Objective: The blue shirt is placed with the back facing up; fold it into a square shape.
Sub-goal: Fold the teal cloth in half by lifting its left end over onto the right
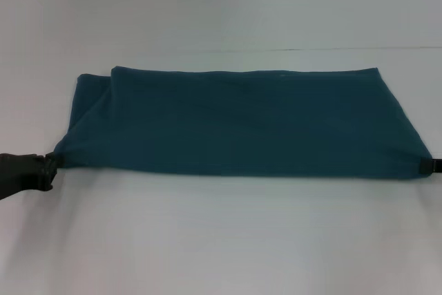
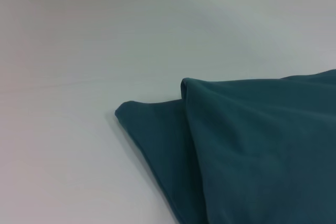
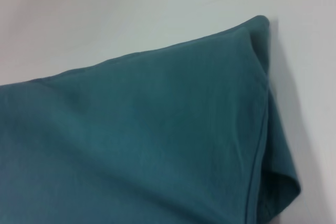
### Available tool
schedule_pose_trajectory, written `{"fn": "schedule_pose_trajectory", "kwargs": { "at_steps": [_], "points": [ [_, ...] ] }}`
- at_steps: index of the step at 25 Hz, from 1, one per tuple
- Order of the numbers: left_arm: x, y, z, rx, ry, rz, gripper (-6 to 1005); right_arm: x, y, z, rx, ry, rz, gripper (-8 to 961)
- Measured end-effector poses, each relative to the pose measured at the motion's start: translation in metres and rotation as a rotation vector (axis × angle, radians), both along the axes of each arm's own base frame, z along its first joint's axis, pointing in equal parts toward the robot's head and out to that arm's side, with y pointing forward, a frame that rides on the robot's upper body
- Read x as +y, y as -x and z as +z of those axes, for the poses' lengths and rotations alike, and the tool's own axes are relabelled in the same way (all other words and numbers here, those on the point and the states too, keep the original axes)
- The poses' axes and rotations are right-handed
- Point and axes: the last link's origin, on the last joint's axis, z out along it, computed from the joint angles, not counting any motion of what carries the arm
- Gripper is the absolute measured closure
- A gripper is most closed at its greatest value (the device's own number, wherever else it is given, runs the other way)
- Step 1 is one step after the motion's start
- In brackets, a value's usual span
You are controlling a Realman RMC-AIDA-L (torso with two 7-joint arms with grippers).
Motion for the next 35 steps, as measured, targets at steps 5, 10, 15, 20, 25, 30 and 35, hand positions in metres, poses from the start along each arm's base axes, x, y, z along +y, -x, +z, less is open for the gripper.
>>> {"fn": "schedule_pose_trajectory", "kwargs": {
  "at_steps": [5,10,15,20,25,30,35],
  "points": [
    [-0.002,-0.001,0.001,-0.008,0.008,-0.007,887,-0.001,-0.001,0.001,0.002,-0.005,-0.001,863],
    [-0.002,-0.003,0.001,-0.01,0.014,-0.013,879,0.001,0.001,0.0,0.006,-0.008,0.004,845],
    [-0.005,-0.007,0.002,-0.028,0.037,-0.04,870,0.002,0.003,0.003,0.013,-0.007,0.019,827],
    [-0.012,-0.009,0.011,-0.036,0.041,-0.065,861,0.002,0.006,0.012,0.04,-0.03,0.044,808],
    [-0.013,-0.01,0.022,-0.074,0.008,-0.047,773,0.002,0.005,0.017,0.041,-0.044,0.049,773],
    [-0.013,-0.01,0.042,-0.143,-0.056,-0.005,685,0.003,0.006,0.037,0.047,-0.122,0.066,681],
    [-0.011,-0.018,0.046,-0.237,-0.054,0.03,354,0.003,0.022,0.046,0.105,-0.149,0.15,588]
  ]
}}
